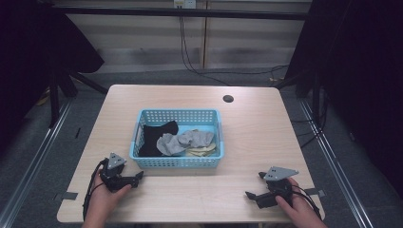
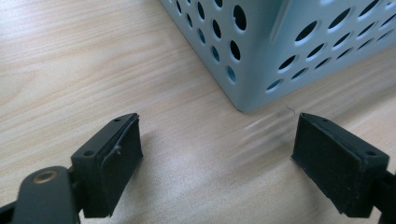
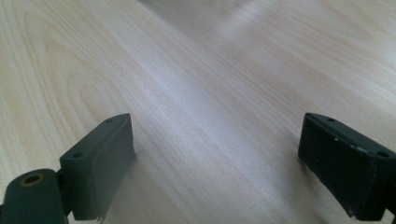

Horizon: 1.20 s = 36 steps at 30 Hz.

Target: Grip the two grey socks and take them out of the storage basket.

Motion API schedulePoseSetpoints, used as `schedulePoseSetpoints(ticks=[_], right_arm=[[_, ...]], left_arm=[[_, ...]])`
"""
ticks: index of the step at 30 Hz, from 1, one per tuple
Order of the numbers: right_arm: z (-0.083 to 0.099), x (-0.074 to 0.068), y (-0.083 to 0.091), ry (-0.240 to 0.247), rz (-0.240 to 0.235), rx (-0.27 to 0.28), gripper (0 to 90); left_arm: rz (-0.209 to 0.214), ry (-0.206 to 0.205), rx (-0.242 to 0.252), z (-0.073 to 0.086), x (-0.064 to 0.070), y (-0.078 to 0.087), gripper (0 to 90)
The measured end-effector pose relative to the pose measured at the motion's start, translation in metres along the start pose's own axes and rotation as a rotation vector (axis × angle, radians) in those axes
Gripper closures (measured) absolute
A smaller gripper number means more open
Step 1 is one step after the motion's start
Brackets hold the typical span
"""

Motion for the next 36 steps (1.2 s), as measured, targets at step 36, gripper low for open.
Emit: schedulePoseSetpoints(ticks=[36], right_arm=[[0.0, 0.0, 0.0, -0.003, 0.002, -0.001, 10.2]], left_arm=[[0.024, 0.138, -0.407, -0.046, 0.014, 0.05, 26.0]])
Point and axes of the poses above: each handheld gripper's, and its own axes: y roughly backward along the jaws, z roughly out of its underside, x roughly to its right, the point moved 3 cm from there along -y, roughly forward along the jaws, and after that the axes turned 9 degrees about y, right-handed, at the moved point
